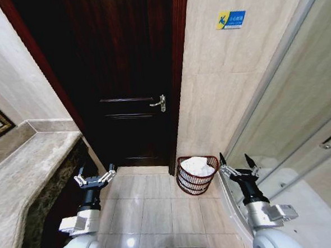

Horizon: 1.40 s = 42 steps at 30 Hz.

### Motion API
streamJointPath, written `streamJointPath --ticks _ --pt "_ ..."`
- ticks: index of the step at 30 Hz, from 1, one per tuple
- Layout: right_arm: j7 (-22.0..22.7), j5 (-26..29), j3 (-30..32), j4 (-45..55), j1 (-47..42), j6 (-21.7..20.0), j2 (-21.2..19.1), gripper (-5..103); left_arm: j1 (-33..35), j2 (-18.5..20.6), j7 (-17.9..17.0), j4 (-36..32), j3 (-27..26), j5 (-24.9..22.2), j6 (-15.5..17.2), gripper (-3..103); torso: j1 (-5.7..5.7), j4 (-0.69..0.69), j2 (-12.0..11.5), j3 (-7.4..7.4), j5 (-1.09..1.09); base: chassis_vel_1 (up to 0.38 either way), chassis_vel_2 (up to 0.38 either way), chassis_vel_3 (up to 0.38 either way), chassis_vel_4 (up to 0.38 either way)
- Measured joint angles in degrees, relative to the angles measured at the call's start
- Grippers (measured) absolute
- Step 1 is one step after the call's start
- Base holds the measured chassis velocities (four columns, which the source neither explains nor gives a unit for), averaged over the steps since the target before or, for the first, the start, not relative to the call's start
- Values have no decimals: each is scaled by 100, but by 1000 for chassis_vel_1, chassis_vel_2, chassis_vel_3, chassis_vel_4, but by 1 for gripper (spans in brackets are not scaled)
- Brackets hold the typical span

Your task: Discard the used towel into the hamper.

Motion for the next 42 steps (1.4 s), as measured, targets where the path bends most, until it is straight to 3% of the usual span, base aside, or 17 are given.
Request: streamJointPath --ticks 42 --pt "-37 63 12 -79 26 40 -16 100 -23 -15 71 25 84 74 99 100 0 0 -1 0 0 95 -92 -94 97"
